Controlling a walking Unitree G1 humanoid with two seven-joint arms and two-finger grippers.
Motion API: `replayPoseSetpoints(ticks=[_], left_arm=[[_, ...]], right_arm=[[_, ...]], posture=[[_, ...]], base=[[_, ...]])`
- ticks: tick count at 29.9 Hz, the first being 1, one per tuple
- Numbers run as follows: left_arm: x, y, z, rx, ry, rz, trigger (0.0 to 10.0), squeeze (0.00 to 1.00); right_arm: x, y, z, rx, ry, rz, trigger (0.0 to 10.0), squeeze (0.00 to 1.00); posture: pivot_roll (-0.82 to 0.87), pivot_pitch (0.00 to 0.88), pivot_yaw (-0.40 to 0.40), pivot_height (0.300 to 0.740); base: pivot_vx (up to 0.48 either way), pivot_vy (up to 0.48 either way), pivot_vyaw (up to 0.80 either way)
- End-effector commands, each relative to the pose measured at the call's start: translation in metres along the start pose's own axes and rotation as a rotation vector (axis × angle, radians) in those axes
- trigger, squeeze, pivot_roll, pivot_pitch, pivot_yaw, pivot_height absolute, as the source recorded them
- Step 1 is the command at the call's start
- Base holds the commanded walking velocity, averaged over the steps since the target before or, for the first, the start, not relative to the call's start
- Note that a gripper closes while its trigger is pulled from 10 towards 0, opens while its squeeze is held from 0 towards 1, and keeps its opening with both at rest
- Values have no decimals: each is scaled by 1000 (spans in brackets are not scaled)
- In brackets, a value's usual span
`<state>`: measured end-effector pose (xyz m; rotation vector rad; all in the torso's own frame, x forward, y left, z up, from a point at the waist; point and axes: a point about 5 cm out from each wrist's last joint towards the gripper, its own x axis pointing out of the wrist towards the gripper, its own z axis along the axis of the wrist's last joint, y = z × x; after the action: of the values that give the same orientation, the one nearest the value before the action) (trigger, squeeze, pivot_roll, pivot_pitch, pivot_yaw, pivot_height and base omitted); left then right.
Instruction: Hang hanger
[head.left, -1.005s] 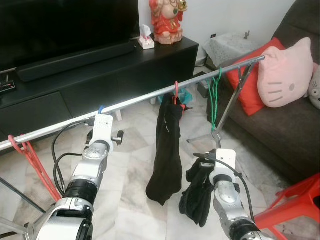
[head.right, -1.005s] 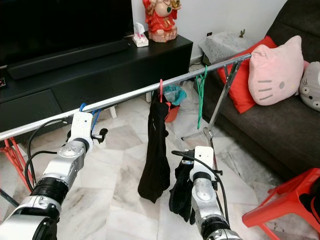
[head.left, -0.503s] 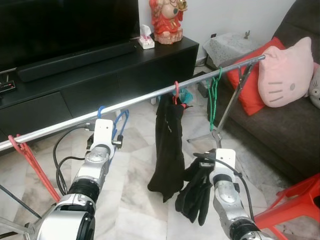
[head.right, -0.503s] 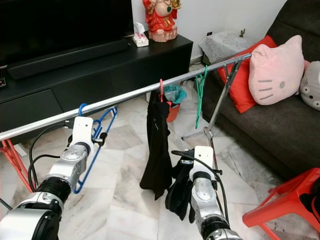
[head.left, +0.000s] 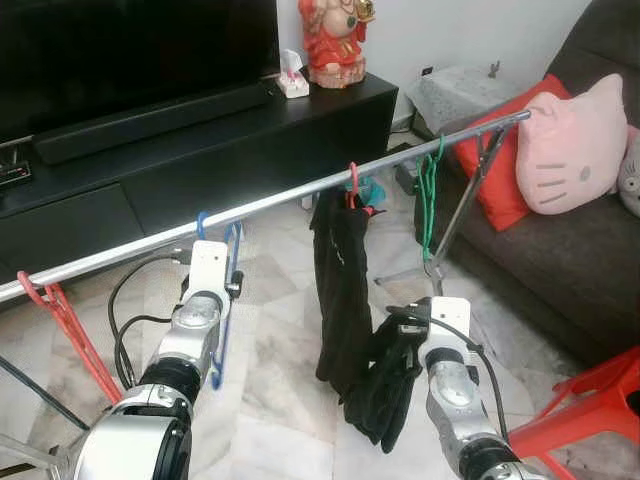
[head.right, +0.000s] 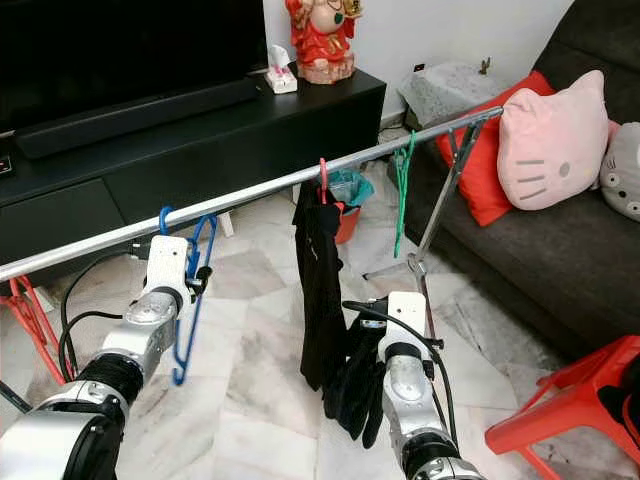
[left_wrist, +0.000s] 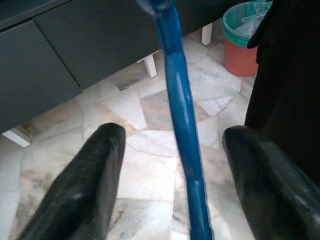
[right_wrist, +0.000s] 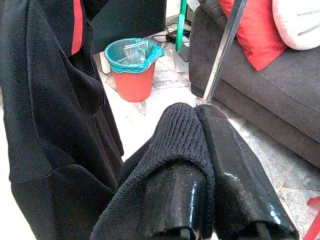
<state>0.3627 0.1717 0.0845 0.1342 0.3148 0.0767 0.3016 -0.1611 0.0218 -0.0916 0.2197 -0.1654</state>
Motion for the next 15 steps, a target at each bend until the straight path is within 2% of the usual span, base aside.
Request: replayPoseSetpoints(ticks=[1,15], left_arm=[[1,0,2,0,-9,5,0,0],[1,1,2,2,-11,11,0,0]], right_arm=[[4,1,6,8,-11,1,10000,0],[5,2,7,9,-9,5,10000,0]], posture=[[54,0,-15,740],[63,0,-25,740]], base=[[0,0,0],[0,0,0]])
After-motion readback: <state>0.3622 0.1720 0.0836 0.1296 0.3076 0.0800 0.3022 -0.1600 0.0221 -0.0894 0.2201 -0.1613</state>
